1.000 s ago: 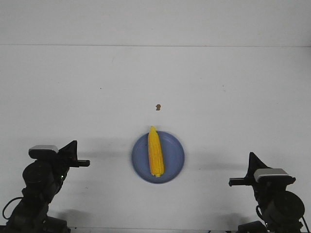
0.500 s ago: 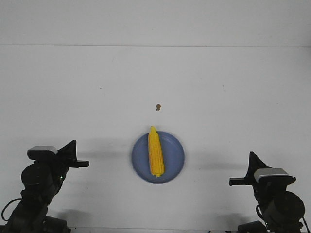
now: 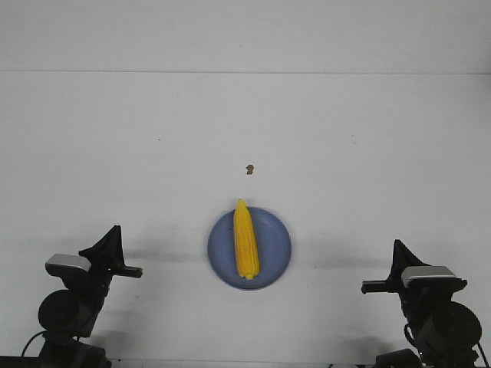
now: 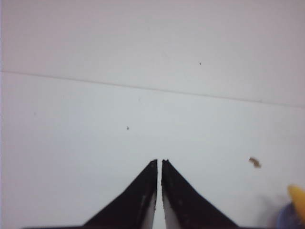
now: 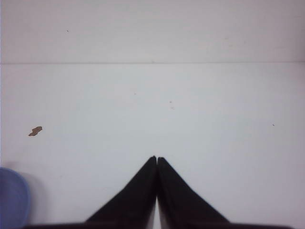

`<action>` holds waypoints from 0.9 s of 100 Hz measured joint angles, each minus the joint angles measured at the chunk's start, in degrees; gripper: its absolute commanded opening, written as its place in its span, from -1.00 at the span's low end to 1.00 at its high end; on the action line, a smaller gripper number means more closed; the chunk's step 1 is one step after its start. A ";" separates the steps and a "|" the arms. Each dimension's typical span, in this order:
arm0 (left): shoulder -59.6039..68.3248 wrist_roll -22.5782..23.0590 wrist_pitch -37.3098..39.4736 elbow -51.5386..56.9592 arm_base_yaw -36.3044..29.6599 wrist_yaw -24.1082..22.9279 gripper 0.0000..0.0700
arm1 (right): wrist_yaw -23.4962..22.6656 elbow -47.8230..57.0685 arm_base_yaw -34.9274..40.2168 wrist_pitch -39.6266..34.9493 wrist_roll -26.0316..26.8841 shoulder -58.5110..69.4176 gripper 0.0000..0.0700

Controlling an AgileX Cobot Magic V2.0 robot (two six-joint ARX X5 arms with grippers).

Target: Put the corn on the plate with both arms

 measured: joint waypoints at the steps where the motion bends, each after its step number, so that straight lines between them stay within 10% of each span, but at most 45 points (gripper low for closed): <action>1: -0.50 0.00 0.00 -0.48 0.09 -0.02 -0.96 | -0.02 0.00 0.00 0.00 0.00 0.00 -1.00; 90: -10.01 1.51 -0.28 -8.11 1.77 -0.02 -0.96 | -0.04 0.00 0.00 0.09 0.00 0.00 -1.00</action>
